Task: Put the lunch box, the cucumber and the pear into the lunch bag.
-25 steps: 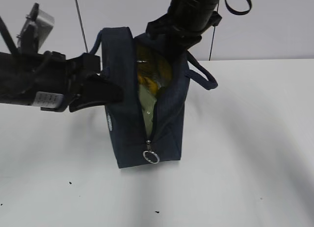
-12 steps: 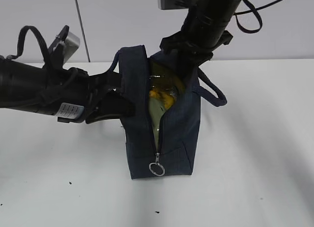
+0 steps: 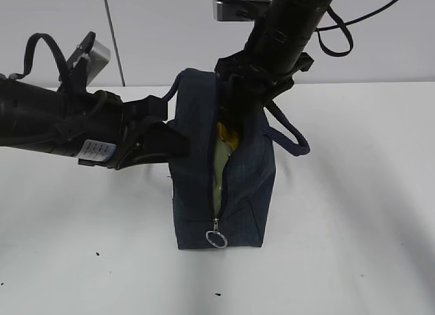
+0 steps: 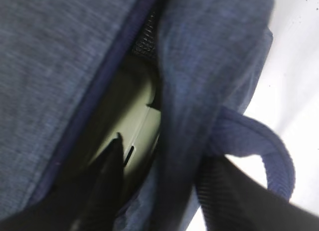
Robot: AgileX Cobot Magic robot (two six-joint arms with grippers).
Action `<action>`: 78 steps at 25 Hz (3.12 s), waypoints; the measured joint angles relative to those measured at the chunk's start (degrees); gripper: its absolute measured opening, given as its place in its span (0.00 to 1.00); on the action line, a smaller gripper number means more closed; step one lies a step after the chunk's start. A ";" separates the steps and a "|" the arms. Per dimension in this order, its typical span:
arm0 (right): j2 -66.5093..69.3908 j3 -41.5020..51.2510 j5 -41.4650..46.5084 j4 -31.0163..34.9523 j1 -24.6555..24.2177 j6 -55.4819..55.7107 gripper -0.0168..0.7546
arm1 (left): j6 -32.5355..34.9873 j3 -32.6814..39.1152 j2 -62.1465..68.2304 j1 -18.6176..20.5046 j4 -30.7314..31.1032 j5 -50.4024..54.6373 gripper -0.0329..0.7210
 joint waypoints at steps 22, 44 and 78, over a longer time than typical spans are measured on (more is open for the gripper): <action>-5.68 0.00 -0.07 -4.67 0.00 -0.35 0.63 | 9.42 0.00 0.00 -0.40 7.19 7.52 0.44; -28.21 21.18 -0.51 -5.00 0.00 -0.97 0.63 | 11.57 0.00 0.00 -0.46 7.66 5.29 0.03; -47.60 60.78 -23.04 20.66 0.00 -20.13 0.45 | 11.57 0.00 0.00 -0.46 8.15 6.55 0.03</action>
